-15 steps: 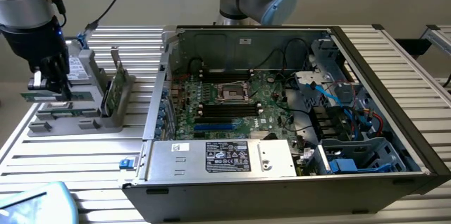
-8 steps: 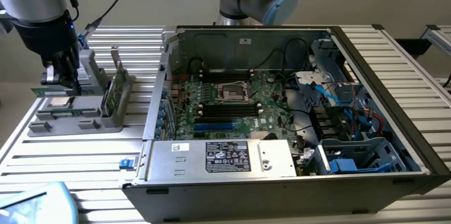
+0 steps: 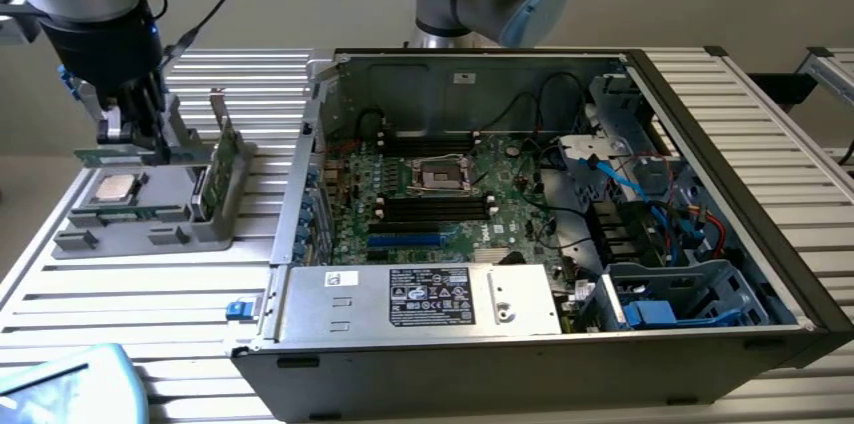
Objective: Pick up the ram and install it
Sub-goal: 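Pick up the ram and move it above insertion slot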
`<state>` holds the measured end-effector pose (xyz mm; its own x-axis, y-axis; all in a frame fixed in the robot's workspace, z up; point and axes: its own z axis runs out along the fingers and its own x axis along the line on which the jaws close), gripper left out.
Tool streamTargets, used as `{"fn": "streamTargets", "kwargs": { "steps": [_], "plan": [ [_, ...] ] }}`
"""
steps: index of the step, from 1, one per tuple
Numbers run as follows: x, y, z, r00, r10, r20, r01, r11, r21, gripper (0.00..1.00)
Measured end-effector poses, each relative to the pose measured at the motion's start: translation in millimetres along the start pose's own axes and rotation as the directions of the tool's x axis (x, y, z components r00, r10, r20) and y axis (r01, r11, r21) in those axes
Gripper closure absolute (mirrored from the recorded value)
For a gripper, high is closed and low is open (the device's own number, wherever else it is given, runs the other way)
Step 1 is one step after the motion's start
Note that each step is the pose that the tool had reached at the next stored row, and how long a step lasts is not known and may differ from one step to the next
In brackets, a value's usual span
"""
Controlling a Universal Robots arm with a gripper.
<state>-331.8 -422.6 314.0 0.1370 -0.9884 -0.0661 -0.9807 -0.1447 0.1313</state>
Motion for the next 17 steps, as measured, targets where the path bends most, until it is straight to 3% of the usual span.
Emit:
{"fn": "streamTargets", "kwargs": {
  "steps": [7, 10, 14, 17],
  "plan": [
    [2.3, -13.6, -16.5, 0.9989, -0.014, 0.0440, 0.013, 0.9999, 0.0064, 0.86],
    [3.4, -19.9, -21.5, 0.9981, -0.018, 0.0586, 0.017, 0.9998, 0.0097, 0.86],
    [4.3, -26.2, -26.4, 0.9971, -0.023, 0.0729, 0.022, 0.9996, 0.0188, 0.86],
    [4.6, -29.0, -28.7, 0.9969, -0.027, 0.0735, 0.024, 0.9991, 0.0346, 0.86]
  ]
}}
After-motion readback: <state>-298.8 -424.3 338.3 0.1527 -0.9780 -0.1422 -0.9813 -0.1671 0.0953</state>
